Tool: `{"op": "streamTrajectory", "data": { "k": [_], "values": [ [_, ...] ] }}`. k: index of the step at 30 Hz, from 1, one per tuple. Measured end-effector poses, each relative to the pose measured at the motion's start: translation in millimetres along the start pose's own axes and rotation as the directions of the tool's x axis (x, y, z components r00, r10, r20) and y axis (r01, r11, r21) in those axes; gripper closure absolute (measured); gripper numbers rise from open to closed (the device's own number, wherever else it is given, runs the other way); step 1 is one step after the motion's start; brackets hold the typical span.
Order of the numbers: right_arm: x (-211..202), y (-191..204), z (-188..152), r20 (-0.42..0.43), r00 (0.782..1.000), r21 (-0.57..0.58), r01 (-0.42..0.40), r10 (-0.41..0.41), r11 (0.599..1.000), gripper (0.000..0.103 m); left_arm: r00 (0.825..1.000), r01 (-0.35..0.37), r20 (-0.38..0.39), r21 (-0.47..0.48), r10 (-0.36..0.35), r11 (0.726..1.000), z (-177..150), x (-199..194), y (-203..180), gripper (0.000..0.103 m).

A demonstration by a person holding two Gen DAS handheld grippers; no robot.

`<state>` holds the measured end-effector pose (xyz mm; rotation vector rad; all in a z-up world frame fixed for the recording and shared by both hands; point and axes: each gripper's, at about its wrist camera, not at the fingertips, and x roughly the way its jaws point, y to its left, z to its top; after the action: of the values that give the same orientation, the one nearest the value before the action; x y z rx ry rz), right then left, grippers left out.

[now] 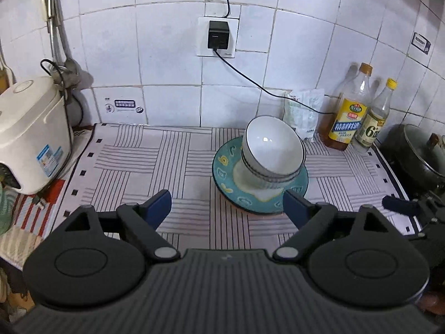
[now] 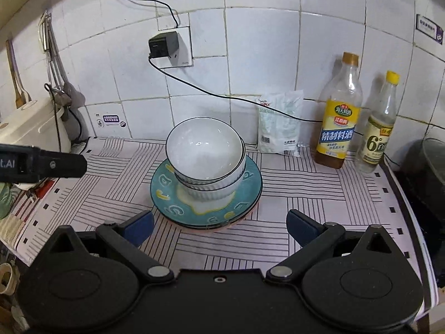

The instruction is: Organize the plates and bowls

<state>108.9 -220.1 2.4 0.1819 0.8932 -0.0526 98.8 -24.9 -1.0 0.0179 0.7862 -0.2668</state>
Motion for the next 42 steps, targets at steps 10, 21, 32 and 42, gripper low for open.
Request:
{"op": "streamTrajectory", "data": {
  "k": [10, 21, 32, 42],
  "values": [
    [-43, 10, -8, 0.028, 0.999, -0.013, 0.044, -0.044, 0.999, 0.000, 0.999, -0.017, -0.043, 0.015, 0.017, 1.000, -16, -29, 1, 0.012],
    [-71, 11, -23, 0.035, 0.990, -0.020, 0.139, -0.138, 0.990, 0.000, 0.994, -0.077, -0.070, 0.058, 0.081, 0.995, -25, -52, -2, 0.012],
    [-101, 13, -34, 0.148, 0.980, 0.002, 0.136, -0.135, 0.991, 0.000, 0.986, -0.168, 0.018, 0.043, 0.167, 0.985, -35, -72, 0, 0.007],
    [-116, 25, -41, 0.163, 0.978, -0.031, 0.138, -0.131, 0.990, 0.000, 0.985, -0.171, 0.047, 0.075, 0.167, 0.982, -43, -81, -6, 0.007]
  ]
}}
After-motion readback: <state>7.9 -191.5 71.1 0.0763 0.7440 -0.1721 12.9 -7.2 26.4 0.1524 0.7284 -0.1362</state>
